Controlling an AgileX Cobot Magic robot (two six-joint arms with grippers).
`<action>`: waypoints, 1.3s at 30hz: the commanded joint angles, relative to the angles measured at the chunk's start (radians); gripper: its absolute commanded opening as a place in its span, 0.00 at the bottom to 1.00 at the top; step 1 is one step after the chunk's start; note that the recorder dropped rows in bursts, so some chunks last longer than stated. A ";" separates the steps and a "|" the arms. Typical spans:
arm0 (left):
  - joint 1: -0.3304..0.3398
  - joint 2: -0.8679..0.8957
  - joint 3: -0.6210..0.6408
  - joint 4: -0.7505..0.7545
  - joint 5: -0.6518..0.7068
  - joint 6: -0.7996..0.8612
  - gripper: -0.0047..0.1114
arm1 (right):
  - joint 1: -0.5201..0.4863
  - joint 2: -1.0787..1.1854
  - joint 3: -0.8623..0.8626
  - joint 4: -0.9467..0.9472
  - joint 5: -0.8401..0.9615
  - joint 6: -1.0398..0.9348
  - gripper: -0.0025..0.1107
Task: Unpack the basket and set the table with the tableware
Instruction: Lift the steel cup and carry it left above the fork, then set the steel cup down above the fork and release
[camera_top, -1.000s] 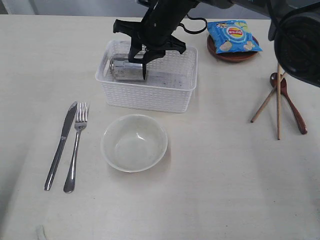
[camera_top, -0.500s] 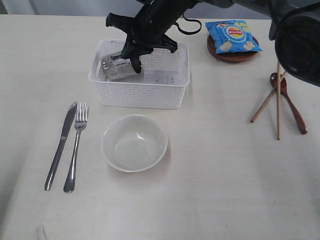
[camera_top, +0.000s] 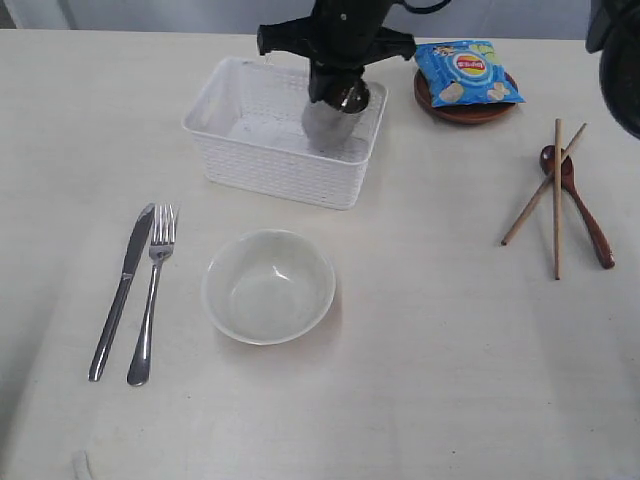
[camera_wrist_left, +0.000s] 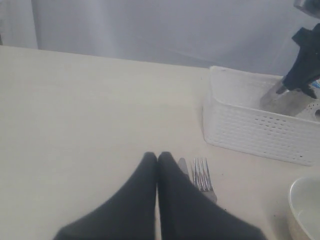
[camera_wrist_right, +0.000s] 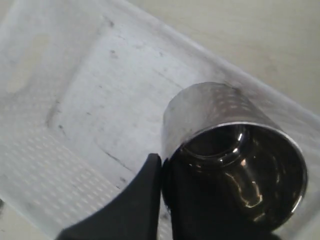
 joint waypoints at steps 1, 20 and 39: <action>0.001 -0.004 0.003 -0.001 -0.011 0.001 0.04 | -0.037 -0.028 -0.001 -0.183 0.115 0.024 0.02; 0.001 -0.004 0.003 -0.001 -0.011 0.001 0.04 | 0.161 -0.130 -0.160 0.015 0.093 -0.242 0.02; 0.001 -0.004 0.003 -0.001 -0.011 0.001 0.04 | 0.438 0.140 -0.356 -0.231 0.069 -0.263 0.02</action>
